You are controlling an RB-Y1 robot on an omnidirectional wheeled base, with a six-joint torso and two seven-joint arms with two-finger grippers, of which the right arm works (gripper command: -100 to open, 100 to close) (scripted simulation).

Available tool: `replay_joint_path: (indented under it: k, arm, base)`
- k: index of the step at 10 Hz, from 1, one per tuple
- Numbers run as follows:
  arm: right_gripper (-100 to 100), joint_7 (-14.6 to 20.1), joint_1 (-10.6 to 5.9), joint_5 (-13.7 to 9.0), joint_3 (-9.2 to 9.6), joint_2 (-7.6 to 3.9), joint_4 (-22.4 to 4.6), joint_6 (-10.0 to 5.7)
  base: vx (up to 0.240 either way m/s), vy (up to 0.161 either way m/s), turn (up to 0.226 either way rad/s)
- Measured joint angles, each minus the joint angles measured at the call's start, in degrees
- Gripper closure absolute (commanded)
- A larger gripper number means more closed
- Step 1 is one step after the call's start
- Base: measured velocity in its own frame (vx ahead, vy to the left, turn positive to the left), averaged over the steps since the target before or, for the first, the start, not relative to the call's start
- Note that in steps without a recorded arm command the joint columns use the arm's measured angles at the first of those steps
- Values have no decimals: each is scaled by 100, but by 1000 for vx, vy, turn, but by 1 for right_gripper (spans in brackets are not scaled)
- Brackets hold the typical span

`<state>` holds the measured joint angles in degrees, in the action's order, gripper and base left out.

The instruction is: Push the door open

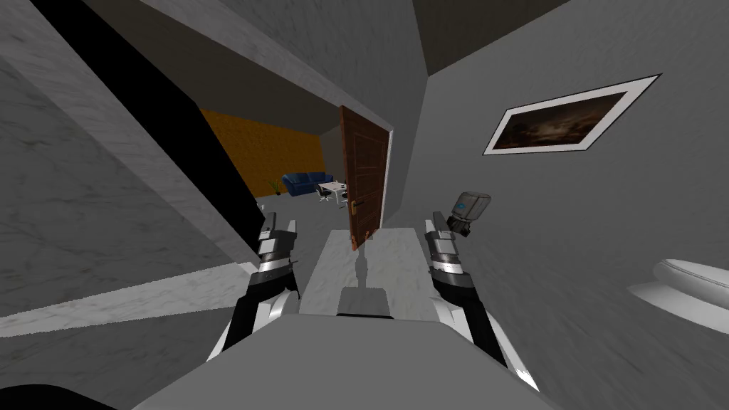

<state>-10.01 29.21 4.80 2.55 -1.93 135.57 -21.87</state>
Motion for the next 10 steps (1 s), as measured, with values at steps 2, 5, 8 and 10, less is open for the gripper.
replay_joint_path:
  k: [2,5,8,10]
  arm:
    - [-100,67,-22,59,89,-35,-111,9]
    - [-100,228,-17,188,298,-99,-303,31]
    - [-100,443,-75,321,493,-190,-581,61]
    - [-100,581,-98,420,646,-226,-761,73]
  base:
    - [217,-14,35]
    - [242,-45,53]
    - [175,-27,43]
    - [163,-31,55]
